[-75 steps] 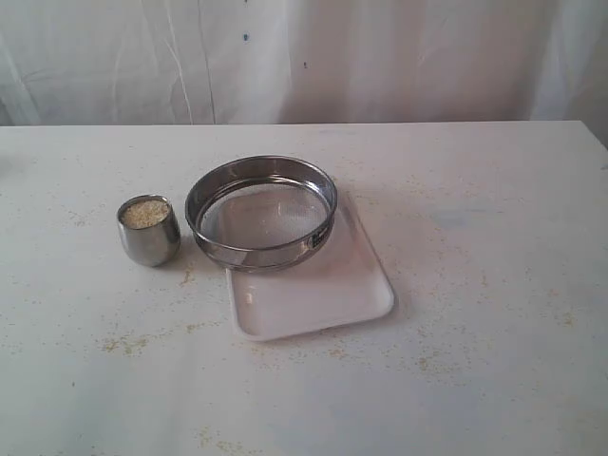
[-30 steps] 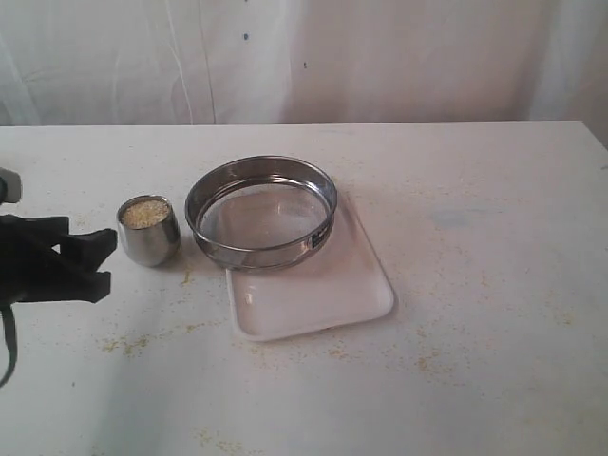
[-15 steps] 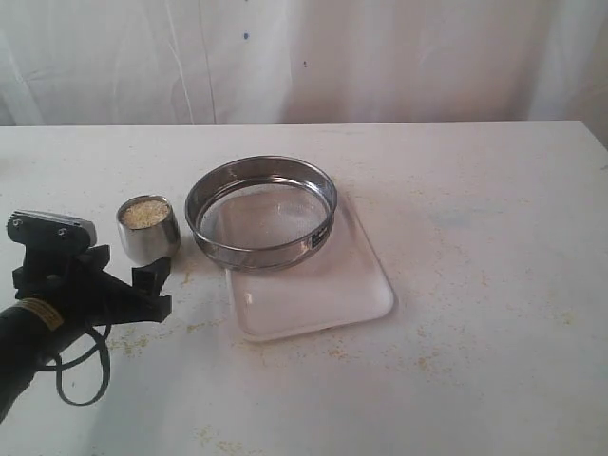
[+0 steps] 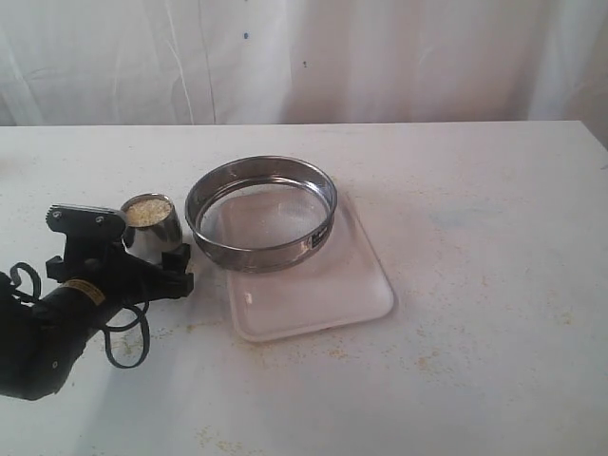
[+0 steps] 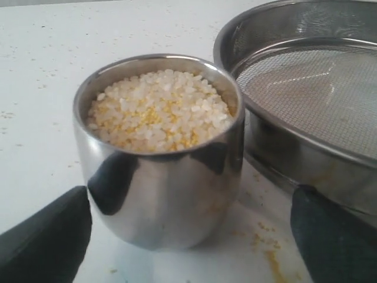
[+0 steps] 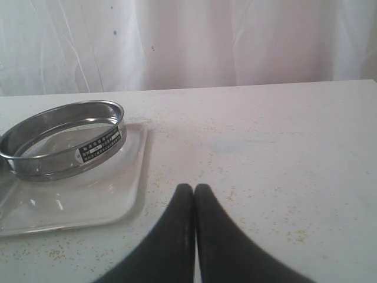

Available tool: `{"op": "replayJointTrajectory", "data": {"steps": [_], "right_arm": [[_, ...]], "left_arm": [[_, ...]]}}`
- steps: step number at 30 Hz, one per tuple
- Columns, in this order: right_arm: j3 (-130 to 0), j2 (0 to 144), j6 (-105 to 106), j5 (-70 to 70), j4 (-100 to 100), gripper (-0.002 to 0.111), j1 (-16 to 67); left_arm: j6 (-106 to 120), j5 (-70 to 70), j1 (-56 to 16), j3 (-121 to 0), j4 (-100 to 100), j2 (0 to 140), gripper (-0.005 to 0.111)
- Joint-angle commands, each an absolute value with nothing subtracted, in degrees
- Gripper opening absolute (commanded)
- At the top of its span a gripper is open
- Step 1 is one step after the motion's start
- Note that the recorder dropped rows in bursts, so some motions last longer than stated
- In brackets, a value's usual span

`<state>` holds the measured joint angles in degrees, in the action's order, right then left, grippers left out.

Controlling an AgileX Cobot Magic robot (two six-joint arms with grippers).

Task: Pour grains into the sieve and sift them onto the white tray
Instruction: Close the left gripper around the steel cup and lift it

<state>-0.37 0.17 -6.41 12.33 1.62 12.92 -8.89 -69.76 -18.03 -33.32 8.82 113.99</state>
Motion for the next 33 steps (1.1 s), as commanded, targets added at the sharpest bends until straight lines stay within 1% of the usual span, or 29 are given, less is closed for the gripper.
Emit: {"op": "replayJointTrajectory", "data": {"steps": [1,16,33], "right_arm": [[0.00,0.00,-6.49,12.43,1.77,0.000,12.55],[0.00,0.00,-6.49,12.38,1.77,0.000,12.55],[0.00,0.00,-6.49,12.48,1.77,0.000,12.55]], "left_arm": [[-8.76,-69.96,-18.42,-33.99,9.34,115.07,0.095],[-8.51,-69.96,-18.31,-34.99,11.66,115.43,0.094],[-7.09,-69.96,-14.32,-40.01,9.76,115.43,0.094]]}}
